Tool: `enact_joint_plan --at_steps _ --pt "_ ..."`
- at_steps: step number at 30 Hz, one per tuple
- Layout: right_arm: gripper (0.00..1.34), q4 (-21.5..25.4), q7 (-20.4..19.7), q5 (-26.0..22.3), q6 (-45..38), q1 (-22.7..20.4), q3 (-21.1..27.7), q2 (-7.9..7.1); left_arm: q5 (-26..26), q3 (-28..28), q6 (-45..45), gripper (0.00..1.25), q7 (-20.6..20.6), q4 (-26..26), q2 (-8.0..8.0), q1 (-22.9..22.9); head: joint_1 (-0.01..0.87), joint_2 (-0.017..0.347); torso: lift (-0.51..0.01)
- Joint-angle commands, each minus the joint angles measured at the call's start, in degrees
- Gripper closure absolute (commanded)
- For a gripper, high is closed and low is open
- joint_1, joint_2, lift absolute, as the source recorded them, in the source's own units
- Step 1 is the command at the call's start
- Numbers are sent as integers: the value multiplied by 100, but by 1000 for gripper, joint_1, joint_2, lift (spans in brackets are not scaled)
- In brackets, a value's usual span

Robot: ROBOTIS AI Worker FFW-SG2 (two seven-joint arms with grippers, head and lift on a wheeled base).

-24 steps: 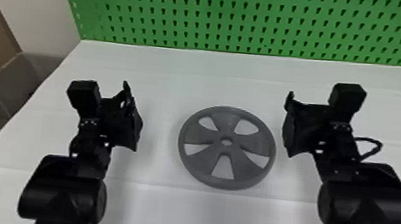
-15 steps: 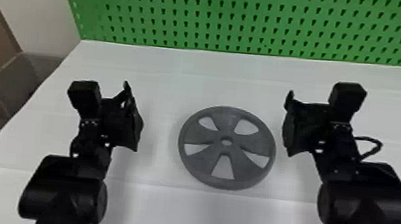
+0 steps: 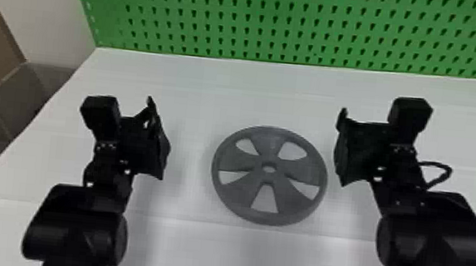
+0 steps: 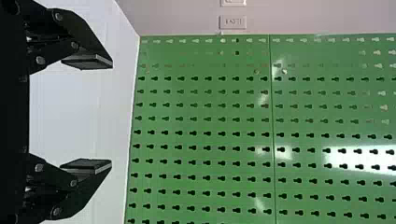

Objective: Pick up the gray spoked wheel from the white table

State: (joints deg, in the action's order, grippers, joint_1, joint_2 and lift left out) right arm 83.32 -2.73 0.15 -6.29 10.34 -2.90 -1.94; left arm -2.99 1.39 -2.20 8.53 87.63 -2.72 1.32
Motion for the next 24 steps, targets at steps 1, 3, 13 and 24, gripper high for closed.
enact_joint_plan --at_steps 1,3,13,24 --pt "134 8 0 38 -30 3 -62 -8 0 1 0 492 0 0 0 0 779 106 -70" --pt "136 8 0 99 -21 12 -88 -26 0 1 0 490 0 0 0 0 779 106 -70" --pt "136 219 0 205 -417 65 -158 -17 9 -7 -9 490 0 0 0 0 779 106 -70" --pt "134 589 -993 -375 -874 91 -440 -79 26 1 0 490 0 0 0 18 779 106 -70"
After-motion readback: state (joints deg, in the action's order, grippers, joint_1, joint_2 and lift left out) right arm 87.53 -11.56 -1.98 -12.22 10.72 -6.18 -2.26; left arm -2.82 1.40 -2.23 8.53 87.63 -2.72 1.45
